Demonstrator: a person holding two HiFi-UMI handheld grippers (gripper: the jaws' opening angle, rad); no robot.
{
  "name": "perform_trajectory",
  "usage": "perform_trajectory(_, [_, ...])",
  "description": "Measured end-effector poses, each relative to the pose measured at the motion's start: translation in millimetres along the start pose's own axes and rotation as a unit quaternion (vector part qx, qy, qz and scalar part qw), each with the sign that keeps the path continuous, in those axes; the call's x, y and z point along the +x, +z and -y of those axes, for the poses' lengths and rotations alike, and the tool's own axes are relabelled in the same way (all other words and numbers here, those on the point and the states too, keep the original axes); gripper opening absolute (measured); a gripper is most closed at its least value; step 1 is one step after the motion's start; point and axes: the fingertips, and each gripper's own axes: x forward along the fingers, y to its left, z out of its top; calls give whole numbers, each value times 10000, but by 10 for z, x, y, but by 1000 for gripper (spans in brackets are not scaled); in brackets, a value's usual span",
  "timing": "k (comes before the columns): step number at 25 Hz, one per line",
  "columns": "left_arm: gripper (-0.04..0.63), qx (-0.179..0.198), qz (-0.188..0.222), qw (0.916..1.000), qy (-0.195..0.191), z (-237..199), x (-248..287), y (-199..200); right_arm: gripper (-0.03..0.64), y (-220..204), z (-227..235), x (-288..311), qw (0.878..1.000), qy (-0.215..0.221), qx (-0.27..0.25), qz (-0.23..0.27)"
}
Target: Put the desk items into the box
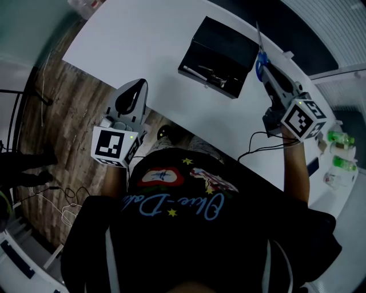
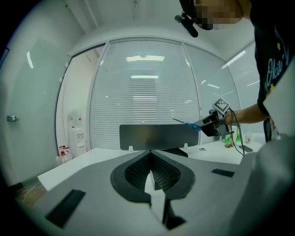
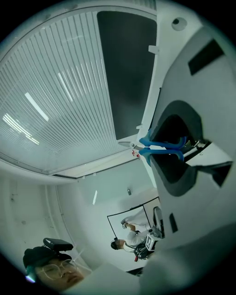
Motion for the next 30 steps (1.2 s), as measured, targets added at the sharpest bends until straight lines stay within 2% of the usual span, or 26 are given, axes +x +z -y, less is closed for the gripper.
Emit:
perform_trajectory(4, [9, 19, -21, 9999, 127, -42, 10, 9, 94, -29, 22, 106, 9999, 134, -21, -104])
perform_trajectory(9, [9, 18, -65, 9996, 272, -53, 1, 13, 94, -48, 62, 206, 9989, 256, -282, -278])
perform_trajectory(16, [9, 5, -144, 9987, 492, -116, -9, -8, 94, -150, 129, 392, 9975, 431, -247, -496])
perform_trajectory(21, [9, -29, -202, 9981, 574, -149, -5, -29, 94, -238, 165, 500, 9952, 474, -471, -719])
perform_trajectory(30, [9, -46, -309, 9972, 684, -190, 13, -89, 94, -452, 246, 653, 9915, 575, -510, -1048])
